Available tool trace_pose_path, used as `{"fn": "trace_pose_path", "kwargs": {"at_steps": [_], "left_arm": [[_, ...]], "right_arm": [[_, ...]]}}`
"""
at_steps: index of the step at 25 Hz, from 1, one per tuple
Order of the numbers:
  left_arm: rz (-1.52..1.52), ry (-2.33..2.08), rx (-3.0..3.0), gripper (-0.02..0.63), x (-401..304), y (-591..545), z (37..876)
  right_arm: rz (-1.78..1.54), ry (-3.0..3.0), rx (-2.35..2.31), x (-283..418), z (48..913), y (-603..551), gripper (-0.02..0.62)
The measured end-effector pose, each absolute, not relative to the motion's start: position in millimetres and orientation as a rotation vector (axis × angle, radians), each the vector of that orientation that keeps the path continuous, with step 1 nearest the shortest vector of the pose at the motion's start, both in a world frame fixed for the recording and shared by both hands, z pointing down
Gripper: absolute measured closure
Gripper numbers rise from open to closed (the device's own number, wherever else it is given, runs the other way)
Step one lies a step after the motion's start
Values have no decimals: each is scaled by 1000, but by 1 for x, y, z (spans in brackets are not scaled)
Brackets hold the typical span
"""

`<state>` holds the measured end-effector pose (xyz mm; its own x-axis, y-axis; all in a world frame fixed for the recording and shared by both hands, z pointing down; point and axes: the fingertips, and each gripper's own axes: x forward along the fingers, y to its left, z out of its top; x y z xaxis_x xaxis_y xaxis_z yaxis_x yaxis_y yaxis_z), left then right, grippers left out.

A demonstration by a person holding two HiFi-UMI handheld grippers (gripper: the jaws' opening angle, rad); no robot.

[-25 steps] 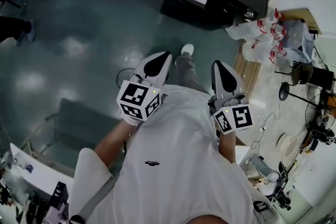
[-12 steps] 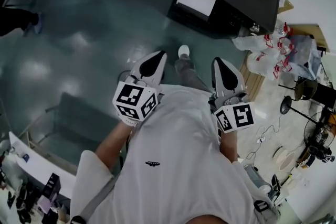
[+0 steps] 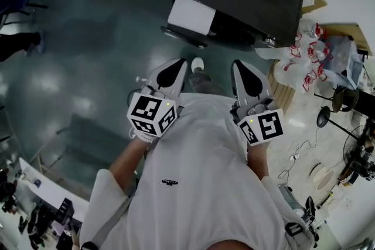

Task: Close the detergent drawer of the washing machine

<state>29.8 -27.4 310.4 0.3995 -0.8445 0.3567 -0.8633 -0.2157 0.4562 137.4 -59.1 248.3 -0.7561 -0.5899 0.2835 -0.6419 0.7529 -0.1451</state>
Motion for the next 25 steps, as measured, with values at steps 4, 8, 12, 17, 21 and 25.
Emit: {"fn": "trace_pose_path", "kwargs": {"at_steps": [4, 8, 12, 17, 21, 25], "left_arm": [[43, -1518, 2026, 594, 41, -62, 309], [53, -1618, 1977, 594, 42, -86, 308], [52, -1731, 1900, 594, 29, -95, 310], [48, -1803, 1774, 594, 11, -82, 315], [70, -1793, 1737, 594, 9, -79, 324], [86, -1791, 1718, 594, 6, -78, 338]], "right_arm": [[331, -2772, 866, 145, 247, -95, 603], [334, -2824, 789, 146, 245, -129, 603], [337, -2913, 681, 135, 241, -151, 595], [341, -2935, 522, 111, 240, -159, 595], [341, -2914, 484, 103, 244, -165, 595], [334, -2903, 462, 96, 251, -168, 595]]}}
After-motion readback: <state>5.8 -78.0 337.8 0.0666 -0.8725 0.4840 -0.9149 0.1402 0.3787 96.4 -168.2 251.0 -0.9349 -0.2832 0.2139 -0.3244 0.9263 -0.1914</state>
